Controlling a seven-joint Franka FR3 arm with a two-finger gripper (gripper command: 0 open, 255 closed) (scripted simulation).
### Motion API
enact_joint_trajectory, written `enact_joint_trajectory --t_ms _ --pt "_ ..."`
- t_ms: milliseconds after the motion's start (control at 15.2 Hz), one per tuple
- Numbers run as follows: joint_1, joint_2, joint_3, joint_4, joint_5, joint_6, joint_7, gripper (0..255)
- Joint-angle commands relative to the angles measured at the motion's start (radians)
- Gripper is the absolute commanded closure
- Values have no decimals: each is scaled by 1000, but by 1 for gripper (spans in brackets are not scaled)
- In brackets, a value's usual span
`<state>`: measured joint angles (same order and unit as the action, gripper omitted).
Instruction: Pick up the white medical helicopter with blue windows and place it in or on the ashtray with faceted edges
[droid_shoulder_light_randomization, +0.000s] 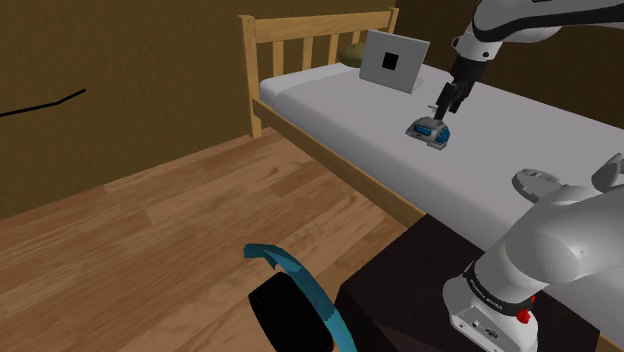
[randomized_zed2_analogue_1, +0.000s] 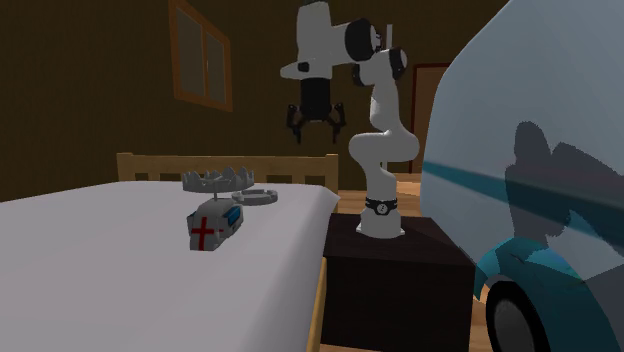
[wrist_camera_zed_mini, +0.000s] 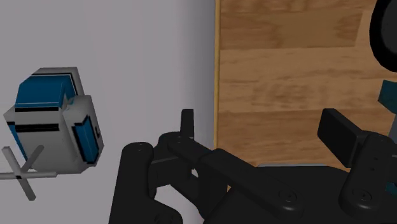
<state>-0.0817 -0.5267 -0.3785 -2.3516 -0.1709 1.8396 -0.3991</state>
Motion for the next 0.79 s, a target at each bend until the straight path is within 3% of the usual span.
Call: enact_joint_trajectory --t_ms 0,396,726 --pt "-3 56 -43 26 -7 35 -52 0" --pt "5 259 -167 149 31 122 -218 0" --pt "0 459 -254 286 131 170 -380 0"
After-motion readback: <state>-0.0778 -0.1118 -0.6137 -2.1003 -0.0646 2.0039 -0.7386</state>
